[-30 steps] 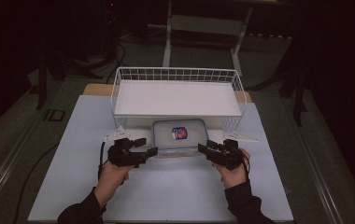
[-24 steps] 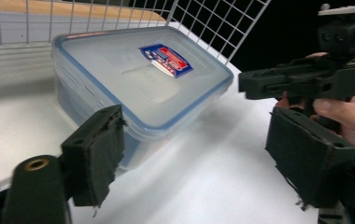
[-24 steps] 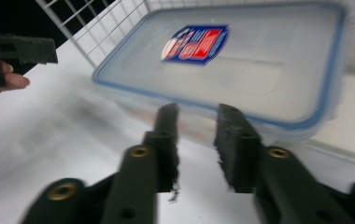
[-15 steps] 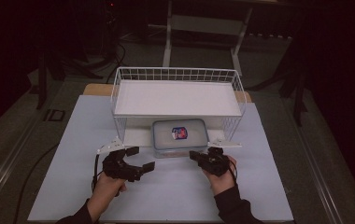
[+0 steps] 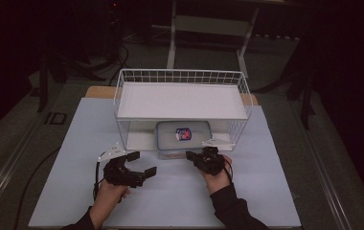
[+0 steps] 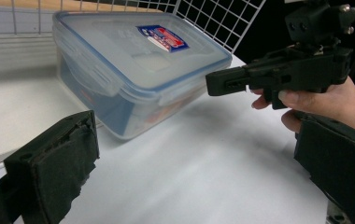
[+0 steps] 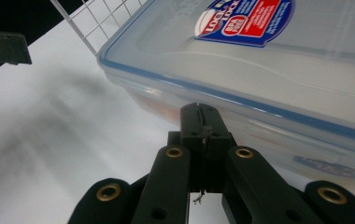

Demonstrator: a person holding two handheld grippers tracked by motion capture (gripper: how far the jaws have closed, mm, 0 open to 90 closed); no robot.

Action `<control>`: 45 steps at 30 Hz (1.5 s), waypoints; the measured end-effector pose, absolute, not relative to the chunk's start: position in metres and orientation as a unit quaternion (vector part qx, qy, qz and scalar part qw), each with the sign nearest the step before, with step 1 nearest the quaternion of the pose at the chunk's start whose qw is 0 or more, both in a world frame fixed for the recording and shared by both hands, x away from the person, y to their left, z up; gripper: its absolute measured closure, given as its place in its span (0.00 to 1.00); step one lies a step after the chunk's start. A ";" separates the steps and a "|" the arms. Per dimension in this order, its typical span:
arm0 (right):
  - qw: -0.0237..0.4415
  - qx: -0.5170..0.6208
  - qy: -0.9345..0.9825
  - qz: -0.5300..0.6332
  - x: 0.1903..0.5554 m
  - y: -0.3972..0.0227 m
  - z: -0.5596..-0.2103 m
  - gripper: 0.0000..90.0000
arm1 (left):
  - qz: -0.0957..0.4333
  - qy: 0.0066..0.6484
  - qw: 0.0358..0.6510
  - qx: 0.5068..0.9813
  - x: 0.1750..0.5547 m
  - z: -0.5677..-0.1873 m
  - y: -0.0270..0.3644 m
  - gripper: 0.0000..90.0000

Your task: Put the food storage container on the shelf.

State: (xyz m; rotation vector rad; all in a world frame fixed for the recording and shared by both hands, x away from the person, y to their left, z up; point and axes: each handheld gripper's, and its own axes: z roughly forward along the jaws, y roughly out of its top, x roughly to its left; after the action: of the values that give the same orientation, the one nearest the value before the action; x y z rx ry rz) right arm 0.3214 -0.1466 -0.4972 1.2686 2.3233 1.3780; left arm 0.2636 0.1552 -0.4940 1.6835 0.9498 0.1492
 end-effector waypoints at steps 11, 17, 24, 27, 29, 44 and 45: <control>0.075 0.442 0.772 0.450 0.335 -0.141 -0.512 1.00 | 0.070 0.404 0.570 0.712 0.264 -0.493 0.157 0.00; 0.087 0.449 0.764 0.455 0.350 -0.134 -0.511 1.00 | 0.074 0.401 0.567 0.716 0.264 -0.494 0.156 0.00; 0.089 0.463 0.753 0.459 0.368 -0.130 -0.511 1.00 | 0.074 0.400 0.565 0.717 0.264 -0.495 0.157 0.00; 0.096 0.465 0.751 0.459 0.373 -0.128 -0.510 1.00 | 0.074 0.400 0.565 0.718 0.264 -0.495 0.157 0.00; 0.094 0.468 0.750 0.458 0.377 -0.129 -0.510 1.00 | 0.073 0.399 0.567 0.717 0.264 -0.494 0.158 0.00; 0.089 0.446 0.759 0.467 0.360 -0.130 -0.507 0.54 | 0.078 0.391 0.569 0.720 0.261 -0.492 0.156 0.00; 0.089 0.442 0.759 0.470 0.358 -0.132 -0.507 0.48 | 0.077 0.389 0.569 0.720 0.261 -0.492 0.156 0.00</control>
State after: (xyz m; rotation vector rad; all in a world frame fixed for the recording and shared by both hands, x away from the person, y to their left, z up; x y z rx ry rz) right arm 0.3579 -0.1323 -0.5070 1.3166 2.2581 1.3979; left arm 0.2609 0.1560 -0.4917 1.6897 0.9144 0.1815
